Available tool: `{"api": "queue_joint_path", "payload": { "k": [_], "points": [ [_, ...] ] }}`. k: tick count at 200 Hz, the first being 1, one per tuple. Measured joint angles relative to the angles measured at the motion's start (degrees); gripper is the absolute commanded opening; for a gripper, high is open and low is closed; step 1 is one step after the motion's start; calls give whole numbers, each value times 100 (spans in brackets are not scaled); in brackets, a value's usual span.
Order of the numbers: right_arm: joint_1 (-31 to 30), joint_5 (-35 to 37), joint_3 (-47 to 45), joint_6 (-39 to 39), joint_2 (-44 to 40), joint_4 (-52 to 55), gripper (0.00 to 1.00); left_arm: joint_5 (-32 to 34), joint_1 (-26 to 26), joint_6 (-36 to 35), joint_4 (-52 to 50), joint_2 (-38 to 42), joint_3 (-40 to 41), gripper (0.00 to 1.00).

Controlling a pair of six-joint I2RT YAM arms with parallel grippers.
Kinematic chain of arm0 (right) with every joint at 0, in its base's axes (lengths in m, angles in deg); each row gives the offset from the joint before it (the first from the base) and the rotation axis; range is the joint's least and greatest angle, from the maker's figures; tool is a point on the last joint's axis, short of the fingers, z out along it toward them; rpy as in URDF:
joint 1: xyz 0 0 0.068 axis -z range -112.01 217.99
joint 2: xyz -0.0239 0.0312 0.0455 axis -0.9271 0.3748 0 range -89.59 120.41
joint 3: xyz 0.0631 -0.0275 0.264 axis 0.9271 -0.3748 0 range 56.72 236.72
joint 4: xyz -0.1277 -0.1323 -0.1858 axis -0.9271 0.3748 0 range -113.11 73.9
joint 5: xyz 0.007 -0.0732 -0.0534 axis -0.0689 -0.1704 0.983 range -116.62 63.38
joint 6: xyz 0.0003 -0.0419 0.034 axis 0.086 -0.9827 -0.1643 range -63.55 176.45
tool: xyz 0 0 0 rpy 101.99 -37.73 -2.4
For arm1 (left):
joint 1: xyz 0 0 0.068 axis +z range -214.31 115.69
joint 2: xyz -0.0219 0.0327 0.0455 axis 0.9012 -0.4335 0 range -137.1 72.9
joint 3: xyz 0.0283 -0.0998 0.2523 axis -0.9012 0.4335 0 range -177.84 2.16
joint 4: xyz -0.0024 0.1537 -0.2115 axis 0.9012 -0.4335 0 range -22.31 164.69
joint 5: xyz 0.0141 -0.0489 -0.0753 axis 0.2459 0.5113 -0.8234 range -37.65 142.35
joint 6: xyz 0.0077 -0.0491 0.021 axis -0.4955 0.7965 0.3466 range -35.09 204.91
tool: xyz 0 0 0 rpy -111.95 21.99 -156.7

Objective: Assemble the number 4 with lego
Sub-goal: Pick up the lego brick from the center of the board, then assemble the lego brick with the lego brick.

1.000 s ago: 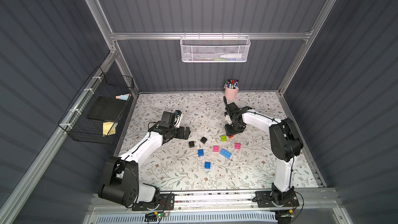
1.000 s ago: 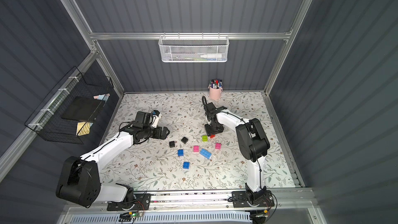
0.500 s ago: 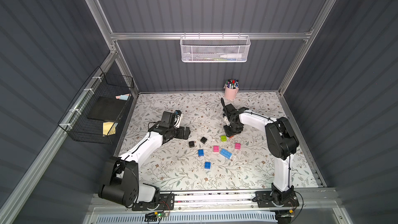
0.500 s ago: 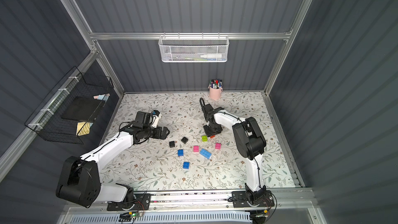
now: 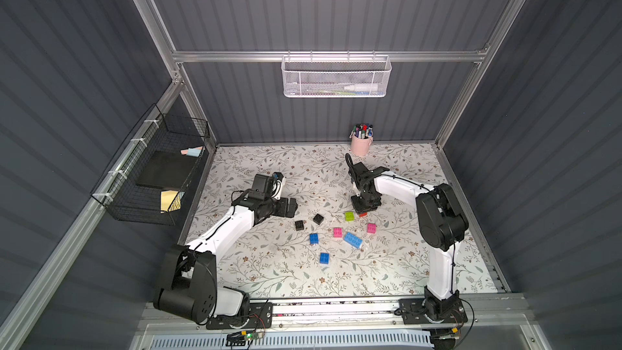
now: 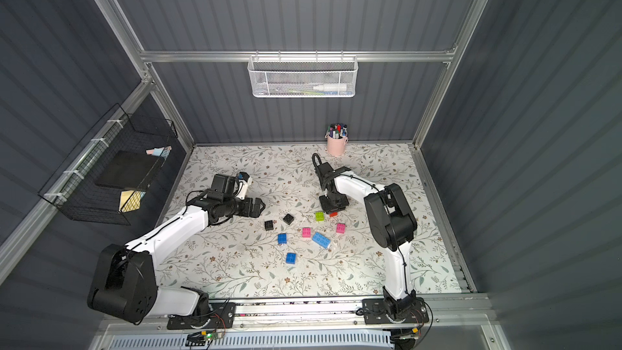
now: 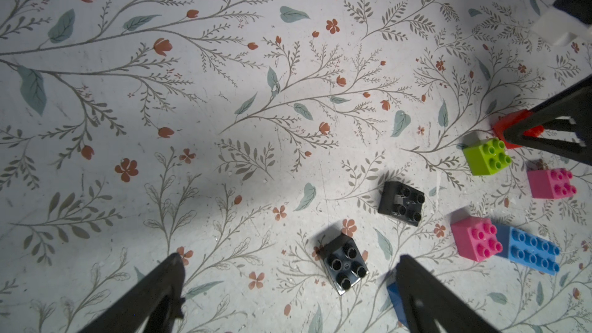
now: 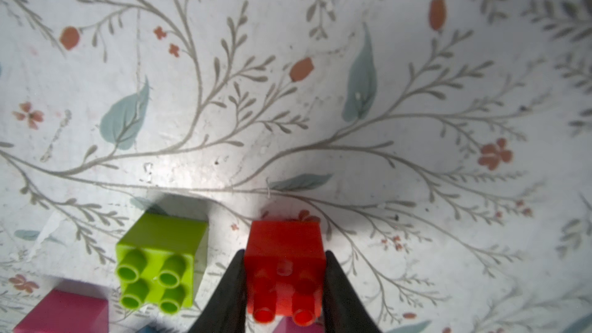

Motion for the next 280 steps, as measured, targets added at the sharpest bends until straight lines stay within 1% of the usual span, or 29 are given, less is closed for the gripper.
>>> {"api": "queue_joint_path", "payload": {
  "k": [28,55,82,119,172,213,280],
  "points": [
    [0,162,-142,699,-664,262,21,0,0,83,7,0,-7,99],
    [-7,153,-553,1423,-1475,369,18,-2,0,107,24,-2,-7,99],
    [-33,87,-984,2015,-1867,391,18,-15,0,125,74,-2,-7,99],
    [-190,116,-1165,2509,-1856,442,18,-24,0,131,144,-13,-7,99],
    [-295,190,-1360,3018,-1735,306,18,-24,0,146,170,-87,-7,99],
    [-295,199,-1447,3130,-1526,190,18,-24,0,146,173,-87,-7,99],
    [-299,269,-1552,3130,-1526,7,19,-24,0,146,173,-87,-7,99]
  ]
}}
